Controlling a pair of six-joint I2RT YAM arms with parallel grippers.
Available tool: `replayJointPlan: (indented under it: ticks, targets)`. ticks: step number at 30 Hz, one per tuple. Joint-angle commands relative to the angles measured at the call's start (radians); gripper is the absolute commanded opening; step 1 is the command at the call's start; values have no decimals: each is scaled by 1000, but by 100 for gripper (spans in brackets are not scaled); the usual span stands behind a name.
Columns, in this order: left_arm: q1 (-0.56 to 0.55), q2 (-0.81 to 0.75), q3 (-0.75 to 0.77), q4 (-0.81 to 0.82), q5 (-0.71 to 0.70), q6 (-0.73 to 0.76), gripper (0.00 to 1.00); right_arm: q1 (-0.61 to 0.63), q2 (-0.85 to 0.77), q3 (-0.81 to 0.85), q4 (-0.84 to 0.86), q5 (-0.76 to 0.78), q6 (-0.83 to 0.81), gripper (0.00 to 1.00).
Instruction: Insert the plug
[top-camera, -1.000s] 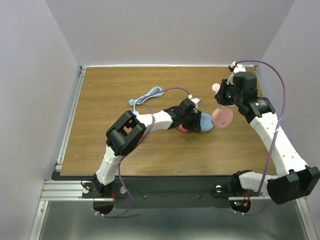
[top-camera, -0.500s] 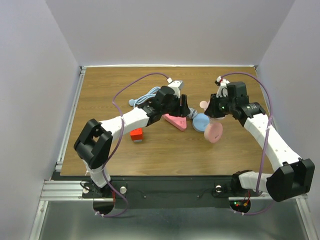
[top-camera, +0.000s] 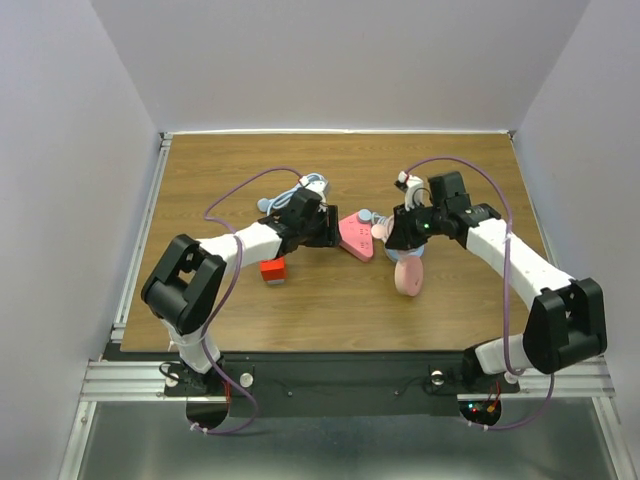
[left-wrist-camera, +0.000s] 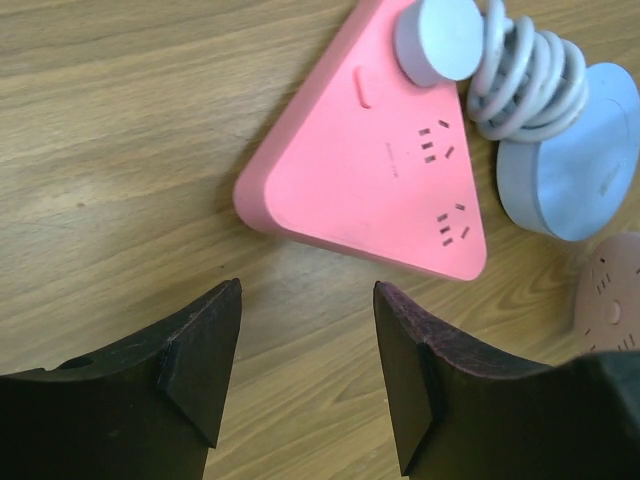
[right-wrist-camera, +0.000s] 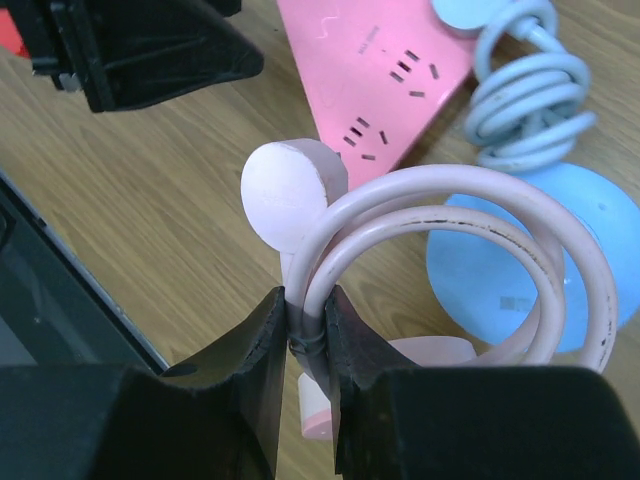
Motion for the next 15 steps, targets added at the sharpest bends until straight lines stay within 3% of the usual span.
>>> replayJointPlan:
  ticks: [1,15]
  targets:
    - [14,8,-15,66,19,-3,66,58,15,-15,99,-39,-49,2]
    - [43,120,49,126,32,-19,67,93,189,-9,142,76,-86,1]
